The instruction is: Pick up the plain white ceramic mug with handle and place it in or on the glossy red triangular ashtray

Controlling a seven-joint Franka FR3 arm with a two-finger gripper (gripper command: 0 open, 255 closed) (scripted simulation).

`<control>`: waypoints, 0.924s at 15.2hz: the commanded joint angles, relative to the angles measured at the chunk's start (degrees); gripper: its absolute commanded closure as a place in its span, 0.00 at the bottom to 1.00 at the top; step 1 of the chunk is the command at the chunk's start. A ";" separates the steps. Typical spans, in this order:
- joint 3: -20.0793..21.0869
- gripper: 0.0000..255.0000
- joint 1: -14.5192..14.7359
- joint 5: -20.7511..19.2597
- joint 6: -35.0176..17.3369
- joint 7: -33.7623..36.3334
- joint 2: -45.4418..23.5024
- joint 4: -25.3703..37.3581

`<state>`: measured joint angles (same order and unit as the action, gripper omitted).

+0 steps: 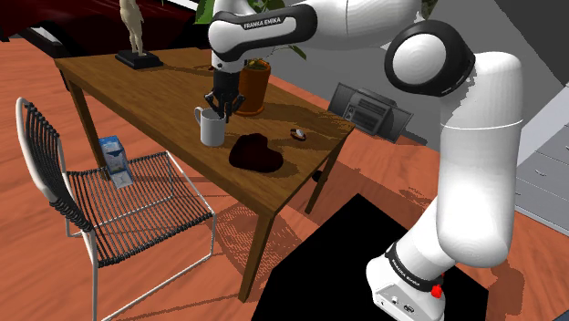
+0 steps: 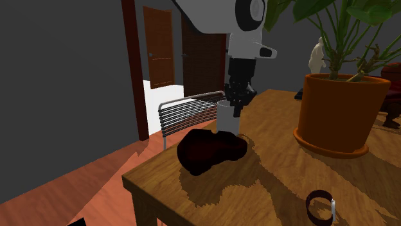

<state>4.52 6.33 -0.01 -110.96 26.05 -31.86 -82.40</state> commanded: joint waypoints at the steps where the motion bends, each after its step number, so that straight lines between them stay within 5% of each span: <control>1: 0.02 1.00 0.00 0.02 0.96 0.02 0.31 0.66; 14: 0.11 1.00 0.06 0.10 10.00 0.21 2.06 7.96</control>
<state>4.62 6.36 0.10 -101.60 26.22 -29.82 -75.05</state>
